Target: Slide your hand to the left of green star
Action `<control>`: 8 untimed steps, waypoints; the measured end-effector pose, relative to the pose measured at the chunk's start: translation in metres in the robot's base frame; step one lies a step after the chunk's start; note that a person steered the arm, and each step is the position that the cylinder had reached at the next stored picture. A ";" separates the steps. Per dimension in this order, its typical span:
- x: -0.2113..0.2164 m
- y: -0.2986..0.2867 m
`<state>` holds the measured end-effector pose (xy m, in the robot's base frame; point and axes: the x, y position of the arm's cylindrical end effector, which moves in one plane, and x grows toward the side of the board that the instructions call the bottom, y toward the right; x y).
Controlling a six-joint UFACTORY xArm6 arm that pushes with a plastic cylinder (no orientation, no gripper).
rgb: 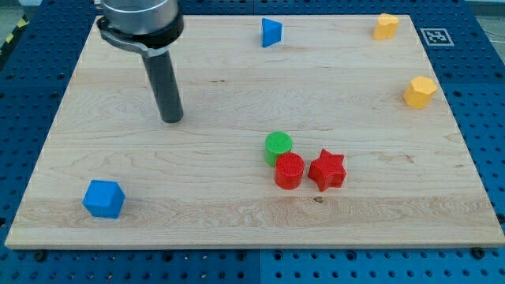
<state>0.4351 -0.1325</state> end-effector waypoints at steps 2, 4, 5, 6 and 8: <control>-0.004 -0.029; -0.013 -0.068; -0.014 -0.068; -0.022 -0.085; -0.065 -0.120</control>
<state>0.3703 -0.2524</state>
